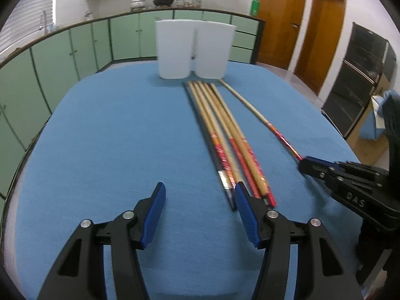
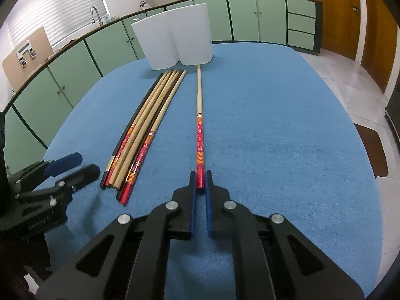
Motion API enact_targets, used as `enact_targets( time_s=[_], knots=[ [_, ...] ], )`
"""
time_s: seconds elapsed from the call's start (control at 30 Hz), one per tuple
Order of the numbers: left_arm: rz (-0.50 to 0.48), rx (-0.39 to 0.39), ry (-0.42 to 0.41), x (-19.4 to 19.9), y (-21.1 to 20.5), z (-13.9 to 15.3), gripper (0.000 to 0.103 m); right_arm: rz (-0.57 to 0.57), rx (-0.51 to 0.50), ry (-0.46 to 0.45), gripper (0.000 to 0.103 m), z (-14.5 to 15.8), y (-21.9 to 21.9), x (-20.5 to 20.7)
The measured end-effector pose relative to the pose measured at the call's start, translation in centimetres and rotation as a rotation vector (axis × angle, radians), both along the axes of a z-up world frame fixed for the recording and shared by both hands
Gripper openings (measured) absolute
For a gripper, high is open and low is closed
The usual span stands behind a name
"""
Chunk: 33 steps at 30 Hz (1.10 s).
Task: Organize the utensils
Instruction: 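Grasp a red-patterned chopstick with the right tool while the left grasps the black chopstick, then lift both chopsticks and carry them over the white holder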
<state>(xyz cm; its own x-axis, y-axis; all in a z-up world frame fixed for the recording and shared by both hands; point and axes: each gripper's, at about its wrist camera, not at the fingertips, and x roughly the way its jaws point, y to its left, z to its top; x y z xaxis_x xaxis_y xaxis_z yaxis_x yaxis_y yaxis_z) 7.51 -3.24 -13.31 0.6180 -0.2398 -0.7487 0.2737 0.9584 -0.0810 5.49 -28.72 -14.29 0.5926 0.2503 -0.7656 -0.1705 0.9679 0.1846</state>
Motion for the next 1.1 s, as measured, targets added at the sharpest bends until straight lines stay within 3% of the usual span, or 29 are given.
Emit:
enact_targets(
  time_s=[0.23, 0.47, 0.77, 0.83, 1.0, 1.1],
  knots=[
    [-0.003, 0.029, 0.024, 0.3, -0.4, -0.4, 0.059, 0.000, -0.008, 0.000, 0.005, -0.1, 0.1, 0.0],
    [0.082, 0.047, 0.026, 0.8, 1.9, -0.4, 0.059, 0.000, -0.007, 0.001, 0.006, -0.1, 0.2, 0.1],
    [0.067, 0.078, 0.031, 1.3, 1.2, -0.6, 0.060, 0.004, -0.024, 0.006, 0.007, -0.2, 0.5, 0.3],
    [0.067, 0.078, 0.030, 1.4, 1.1, -0.6, 0.055, 0.004, -0.023, 0.006, 0.007, -0.2, 0.5, 0.3],
    [0.029, 0.068, 0.024, 1.4, 0.3, -0.5, 0.008, 0.004, -0.022, 0.004, 0.006, -0.2, 0.6, 0.3],
    [0.025, 0.060, 0.026, 1.3, 0.1, -0.4, 0.006, 0.004, -0.019, -0.003, 0.005, 0.0, 0.5, 0.1]
  ],
)
